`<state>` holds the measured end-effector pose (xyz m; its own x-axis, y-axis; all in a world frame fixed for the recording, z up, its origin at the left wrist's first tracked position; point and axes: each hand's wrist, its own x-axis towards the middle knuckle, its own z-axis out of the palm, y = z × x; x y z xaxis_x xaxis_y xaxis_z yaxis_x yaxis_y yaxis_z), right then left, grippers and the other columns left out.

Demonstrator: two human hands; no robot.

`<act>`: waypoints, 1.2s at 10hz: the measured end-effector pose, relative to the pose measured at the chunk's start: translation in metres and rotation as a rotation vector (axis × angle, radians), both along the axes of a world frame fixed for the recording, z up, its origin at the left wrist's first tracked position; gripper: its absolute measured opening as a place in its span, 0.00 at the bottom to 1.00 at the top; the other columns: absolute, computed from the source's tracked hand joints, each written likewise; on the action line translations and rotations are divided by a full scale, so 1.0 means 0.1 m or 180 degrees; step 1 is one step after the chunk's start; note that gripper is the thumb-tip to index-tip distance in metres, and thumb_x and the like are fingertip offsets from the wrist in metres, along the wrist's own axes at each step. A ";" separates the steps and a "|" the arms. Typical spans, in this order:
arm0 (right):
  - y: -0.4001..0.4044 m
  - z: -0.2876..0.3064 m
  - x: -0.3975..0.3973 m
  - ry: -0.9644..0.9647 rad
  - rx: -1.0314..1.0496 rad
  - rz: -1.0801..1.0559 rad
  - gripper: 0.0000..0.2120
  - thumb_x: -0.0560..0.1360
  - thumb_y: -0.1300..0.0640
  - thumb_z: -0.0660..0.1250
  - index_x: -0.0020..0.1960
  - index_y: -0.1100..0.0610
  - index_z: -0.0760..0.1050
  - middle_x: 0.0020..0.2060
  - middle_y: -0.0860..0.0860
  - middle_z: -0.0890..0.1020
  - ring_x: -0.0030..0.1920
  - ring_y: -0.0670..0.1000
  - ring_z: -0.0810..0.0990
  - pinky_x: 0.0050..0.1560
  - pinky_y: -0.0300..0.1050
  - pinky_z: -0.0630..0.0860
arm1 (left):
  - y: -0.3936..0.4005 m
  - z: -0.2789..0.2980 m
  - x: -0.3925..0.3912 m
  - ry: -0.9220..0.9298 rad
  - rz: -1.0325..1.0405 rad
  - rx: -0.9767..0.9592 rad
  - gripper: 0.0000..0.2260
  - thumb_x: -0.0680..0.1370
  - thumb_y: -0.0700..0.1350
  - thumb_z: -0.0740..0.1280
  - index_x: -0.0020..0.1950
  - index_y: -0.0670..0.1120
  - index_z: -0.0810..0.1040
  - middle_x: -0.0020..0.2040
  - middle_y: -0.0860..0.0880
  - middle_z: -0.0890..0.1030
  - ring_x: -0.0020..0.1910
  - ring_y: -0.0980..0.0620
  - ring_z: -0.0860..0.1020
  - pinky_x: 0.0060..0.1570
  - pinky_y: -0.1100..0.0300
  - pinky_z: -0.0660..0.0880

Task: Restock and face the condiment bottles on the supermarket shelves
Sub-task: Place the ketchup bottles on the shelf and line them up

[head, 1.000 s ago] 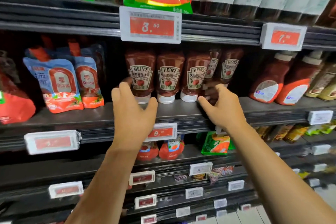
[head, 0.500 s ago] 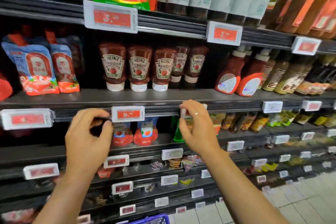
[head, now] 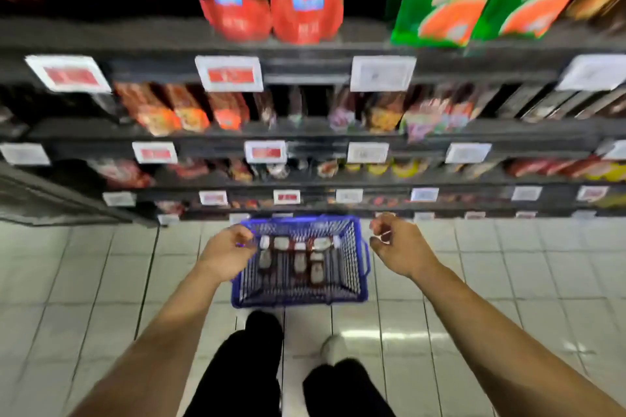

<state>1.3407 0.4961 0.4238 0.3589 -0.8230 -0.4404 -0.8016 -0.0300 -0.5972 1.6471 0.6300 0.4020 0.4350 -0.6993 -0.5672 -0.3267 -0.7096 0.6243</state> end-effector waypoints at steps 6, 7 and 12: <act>-0.08 -4.73 0.49 0.1211 0.1359 0.0958 0.25 0.76 0.54 0.71 0.71 0.57 0.72 0.61 0.57 0.80 0.61 0.60 0.79 0.53 0.43 0.72 | 0.05 -4.73 -0.09 -0.0111 0.0593 0.1273 0.25 0.68 0.46 0.75 0.63 0.41 0.74 0.56 0.32 0.81 0.57 0.32 0.80 0.53 0.44 0.79; -0.31 -5.25 0.59 0.1284 0.1075 0.1190 0.21 0.76 0.56 0.71 0.68 0.59 0.75 0.61 0.59 0.80 0.61 0.61 0.79 0.53 0.41 0.75 | -0.03 -5.35 0.00 -0.0552 0.0325 0.1223 0.31 0.72 0.43 0.75 0.72 0.40 0.69 0.65 0.35 0.77 0.65 0.36 0.75 0.62 0.49 0.74; -0.69 -6.69 1.05 0.1742 -0.0820 0.2275 0.41 0.72 0.55 0.73 0.80 0.58 0.58 0.71 0.58 0.70 0.68 0.61 0.68 0.68 0.55 0.71 | -0.19 -6.77 -0.08 -0.0447 0.1345 0.1299 0.51 0.66 0.64 0.79 0.77 0.41 0.59 0.67 0.40 0.77 0.66 0.39 0.76 0.63 0.46 0.76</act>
